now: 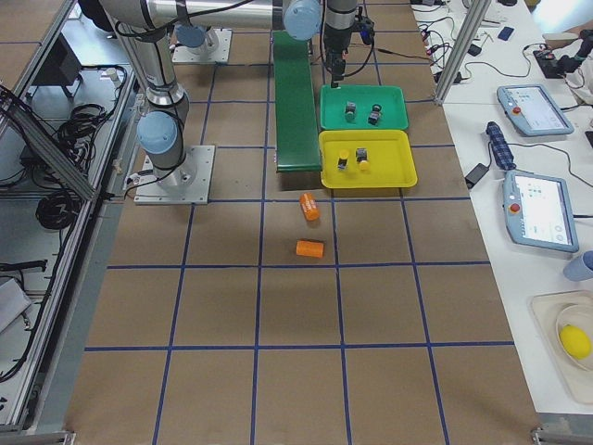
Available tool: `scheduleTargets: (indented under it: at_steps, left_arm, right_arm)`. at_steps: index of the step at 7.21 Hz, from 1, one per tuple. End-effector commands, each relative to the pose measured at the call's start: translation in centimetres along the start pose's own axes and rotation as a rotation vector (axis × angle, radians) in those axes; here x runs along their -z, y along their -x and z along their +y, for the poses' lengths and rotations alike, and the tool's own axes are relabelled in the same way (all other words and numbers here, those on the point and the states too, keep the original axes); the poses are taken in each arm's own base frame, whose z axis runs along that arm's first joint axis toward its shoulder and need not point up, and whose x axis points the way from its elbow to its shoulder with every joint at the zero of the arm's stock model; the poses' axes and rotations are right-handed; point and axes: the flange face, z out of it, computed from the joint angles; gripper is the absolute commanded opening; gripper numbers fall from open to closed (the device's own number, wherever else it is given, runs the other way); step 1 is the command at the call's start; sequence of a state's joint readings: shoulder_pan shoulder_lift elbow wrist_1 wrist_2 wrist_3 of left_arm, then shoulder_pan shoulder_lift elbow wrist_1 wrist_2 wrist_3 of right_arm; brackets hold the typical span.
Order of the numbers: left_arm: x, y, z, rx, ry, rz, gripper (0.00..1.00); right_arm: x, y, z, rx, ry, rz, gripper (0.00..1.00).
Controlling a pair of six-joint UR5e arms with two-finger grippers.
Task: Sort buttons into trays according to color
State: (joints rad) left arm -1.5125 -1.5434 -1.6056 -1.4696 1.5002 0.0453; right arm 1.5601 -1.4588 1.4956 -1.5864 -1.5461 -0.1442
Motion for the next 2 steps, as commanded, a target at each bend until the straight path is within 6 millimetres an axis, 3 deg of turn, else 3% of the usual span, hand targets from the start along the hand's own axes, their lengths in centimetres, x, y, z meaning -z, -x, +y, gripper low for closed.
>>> scheduleTargets:
  at_steps: [1,2]
  left_arm:
    - [-0.01,0.00,0.01,-0.001,0.000,0.000,1.00]
    - [-0.01,0.00,0.01,0.001,0.000,0.000,1.00]
  right_arm:
    - [0.11,0.02,0.02,0.000,-0.004,-0.001,1.00]
    - [0.03,0.02,-0.03,0.000,-0.003,-0.002,1.00]
